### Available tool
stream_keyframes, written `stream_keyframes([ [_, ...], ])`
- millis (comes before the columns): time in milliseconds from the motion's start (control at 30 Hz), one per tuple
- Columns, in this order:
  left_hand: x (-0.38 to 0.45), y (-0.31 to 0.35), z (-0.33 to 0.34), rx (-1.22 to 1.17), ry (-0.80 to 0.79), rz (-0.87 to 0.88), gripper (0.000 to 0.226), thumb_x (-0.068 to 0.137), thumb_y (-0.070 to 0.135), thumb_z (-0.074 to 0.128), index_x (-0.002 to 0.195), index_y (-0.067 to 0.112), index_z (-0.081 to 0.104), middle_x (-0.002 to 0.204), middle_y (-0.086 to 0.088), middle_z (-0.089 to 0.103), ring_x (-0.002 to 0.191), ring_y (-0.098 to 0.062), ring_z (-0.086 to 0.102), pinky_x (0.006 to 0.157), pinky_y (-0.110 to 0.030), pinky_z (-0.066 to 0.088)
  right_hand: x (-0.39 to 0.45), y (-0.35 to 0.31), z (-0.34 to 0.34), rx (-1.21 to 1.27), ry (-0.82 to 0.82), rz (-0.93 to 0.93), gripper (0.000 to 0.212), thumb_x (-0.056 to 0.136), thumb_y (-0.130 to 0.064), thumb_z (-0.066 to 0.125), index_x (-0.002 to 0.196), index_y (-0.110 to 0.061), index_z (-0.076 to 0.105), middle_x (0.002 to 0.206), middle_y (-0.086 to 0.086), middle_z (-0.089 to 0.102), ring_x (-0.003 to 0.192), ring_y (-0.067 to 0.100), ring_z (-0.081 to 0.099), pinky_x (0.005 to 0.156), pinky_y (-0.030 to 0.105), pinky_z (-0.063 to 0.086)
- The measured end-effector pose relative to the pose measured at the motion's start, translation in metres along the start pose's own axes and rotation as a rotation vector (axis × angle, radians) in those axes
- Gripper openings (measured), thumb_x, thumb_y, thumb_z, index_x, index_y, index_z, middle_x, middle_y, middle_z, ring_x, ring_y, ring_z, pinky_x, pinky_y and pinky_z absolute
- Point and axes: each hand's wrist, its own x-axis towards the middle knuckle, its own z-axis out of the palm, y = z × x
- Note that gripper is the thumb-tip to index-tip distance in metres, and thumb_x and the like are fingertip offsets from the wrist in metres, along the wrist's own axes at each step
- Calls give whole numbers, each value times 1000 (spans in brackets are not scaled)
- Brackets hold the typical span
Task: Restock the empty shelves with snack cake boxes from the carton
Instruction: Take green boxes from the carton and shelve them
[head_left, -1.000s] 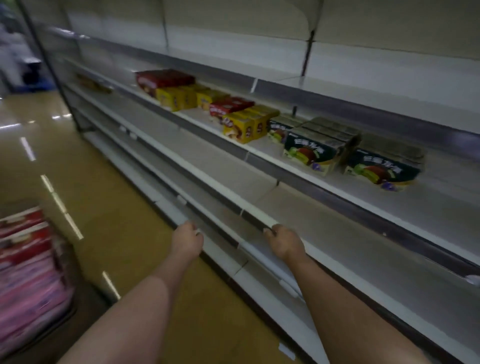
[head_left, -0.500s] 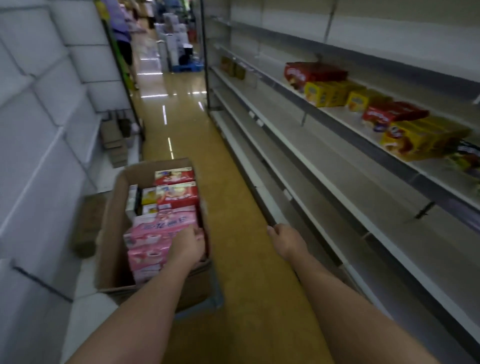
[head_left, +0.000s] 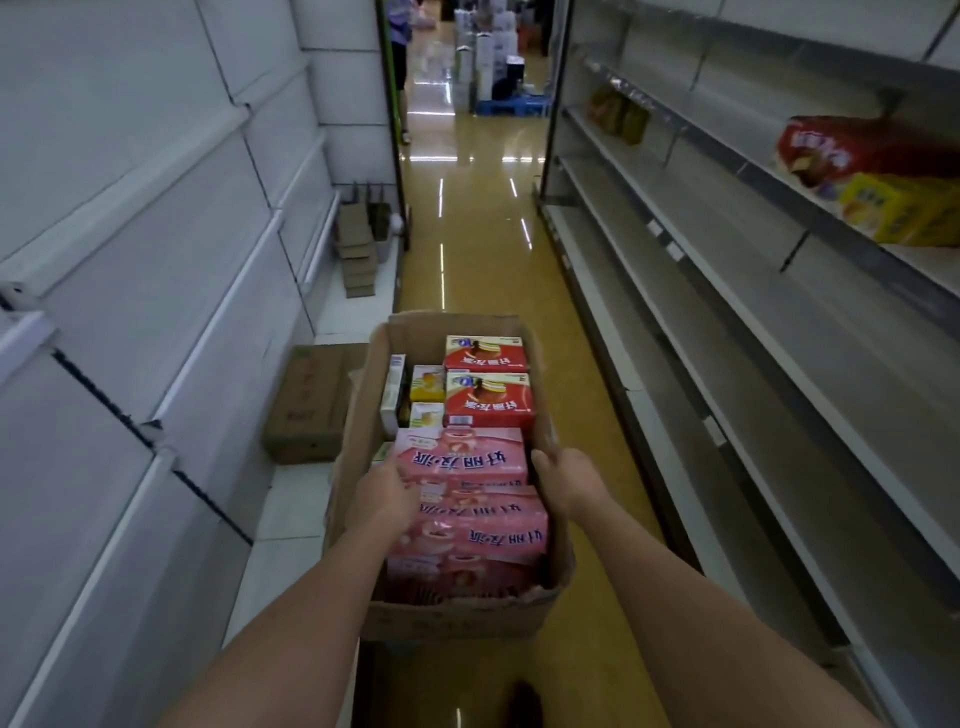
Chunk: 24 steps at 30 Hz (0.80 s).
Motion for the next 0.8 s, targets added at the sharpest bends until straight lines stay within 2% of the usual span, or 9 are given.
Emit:
stream_keyframes([
  [167, 42, -2, -9, 6, 32, -64, 8, 90, 30, 55, 90, 22, 53, 99, -6, 66, 92, -25, 60, 79, -32, 48, 61, -30, 11, -49, -48, -80, 38, 100, -36, 40, 116, -6, 58, 110, 11, 65, 98, 27, 62, 85, 37, 52],
  [233, 59, 0, -11, 9, 24, -101, 14, 89, 32, 56, 88, 21, 48, 98, -4, 63, 92, -24, 58, 82, -35, 49, 84, -43, 13, -97, -75, -115, 40, 100, -37, 39, 123, -8, 55, 116, 11, 63, 104, 28, 60, 87, 35, 49],
  [333, 90, 7, -11, -4, 35, -148, 13, 91, 28, 55, 100, 20, 50, 107, -5, 60, 100, -24, 57, 84, -33, 47, 122, -61, 16, -124, -122, -169, 45, 100, -36, 39, 137, -11, 46, 130, 12, 57, 116, 30, 55, 89, 33, 44],
  [433, 119, 13, -6, -22, 55, -155, 24, 93, 22, 52, 115, 12, 53, 117, -9, 59, 106, -26, 56, 82, -31, 45, 157, -75, 24, -114, -172, -193, 43, 100, -33, 41, 133, -7, 48, 129, 14, 58, 116, 31, 55, 89, 33, 44],
  [567, 152, 16, 4, -22, 43, -183, 31, 92, 18, 53, 121, 11, 50, 128, -11, 48, 114, -29, 52, 93, -38, 46, 192, -95, 43, -77, -231, -190, 44, 100, -32, 42, 134, -6, 48, 131, 13, 56, 120, 31, 52, 99, 35, 41],
  [800, 218, 15, 23, -8, -8, -223, 38, 95, 15, 46, 132, 8, 41, 135, -17, 41, 119, -33, 46, 97, -42, 41, 247, -115, 91, -134, -332, -176, 41, 100, -29, 41, 130, -1, 48, 128, 18, 56, 117, 32, 53, 91, 36, 45],
])
